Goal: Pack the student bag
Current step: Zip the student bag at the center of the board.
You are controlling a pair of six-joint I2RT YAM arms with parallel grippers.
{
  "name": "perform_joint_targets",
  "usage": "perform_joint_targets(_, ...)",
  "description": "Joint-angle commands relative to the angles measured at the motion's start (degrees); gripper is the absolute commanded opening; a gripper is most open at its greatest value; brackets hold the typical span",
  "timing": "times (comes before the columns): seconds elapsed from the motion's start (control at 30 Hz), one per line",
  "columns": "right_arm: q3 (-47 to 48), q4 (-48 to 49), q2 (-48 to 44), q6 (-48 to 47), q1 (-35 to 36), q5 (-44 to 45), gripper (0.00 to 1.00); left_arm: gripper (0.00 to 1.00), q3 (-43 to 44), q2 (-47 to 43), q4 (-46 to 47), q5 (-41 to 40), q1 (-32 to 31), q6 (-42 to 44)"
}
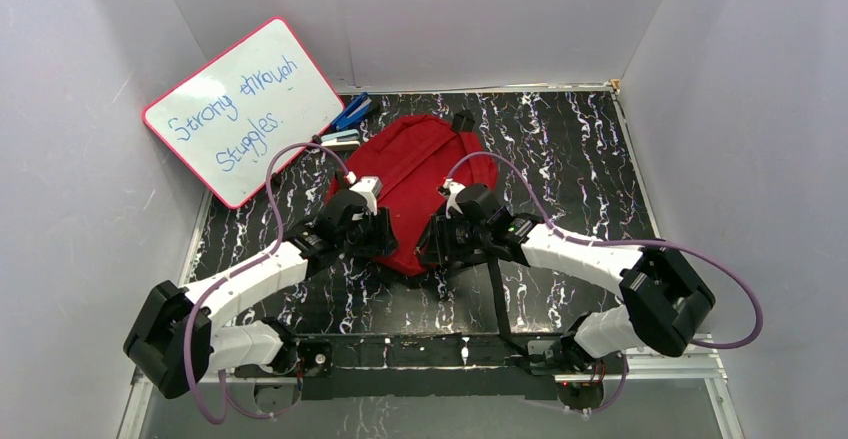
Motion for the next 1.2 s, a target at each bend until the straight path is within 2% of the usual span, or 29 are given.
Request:
perform_joint_targets(0.0,1.71,2.78,1.22,-0.94,0.46,-3.66,0.45,0.43,-0.63,0.11,0.60,0.57,-0.16,-0.04)
perform_joint_targets(0.13,1.50,4.11,1.74,-0.70,0.79,-5.53,0.35,0.42,-0.31,0.70,0.66,0.31,-0.16,0.01)
perform_joint_targets(0.27,1.42,4.04,1.31,-1.51,0.96,-6.71,0.34,0.42,0.16,1.48,0.90,0.47,-0.16,0.18)
perform_joint_targets(0.43,1.47,4.11,1.50,-2.19,1.10,-7.52,0.26,0.41,0.81,2.45,1.11,0.56,-0.18,0.27)
perform_joint_targets(0.6,1.48,4.12,0.09,-2.21,1.19,-7.49,0.35,0.41,1.42,2.87,1.17,0.33,-0.20,0.61)
perform_joint_targets(0.93,2.11,2.68,-0.30,-2.28,1.29,-8.10,0.36,0.41,1.83,2.99,1.21,0.21,-0.17,0.98)
perform_joint_targets(1.03,2.37,2.28,0.06,-2.46,1.60,-7.66,0.30,0.41,1.74,2.94,1.30,0.24,-0.17,0.97)
perform_joint_targets(1.17,3.10,0.87,1.51,-3.20,1.87,-6.31,0.14,0.41,1.61,2.96,1.37,0.33,-0.14,0.98)
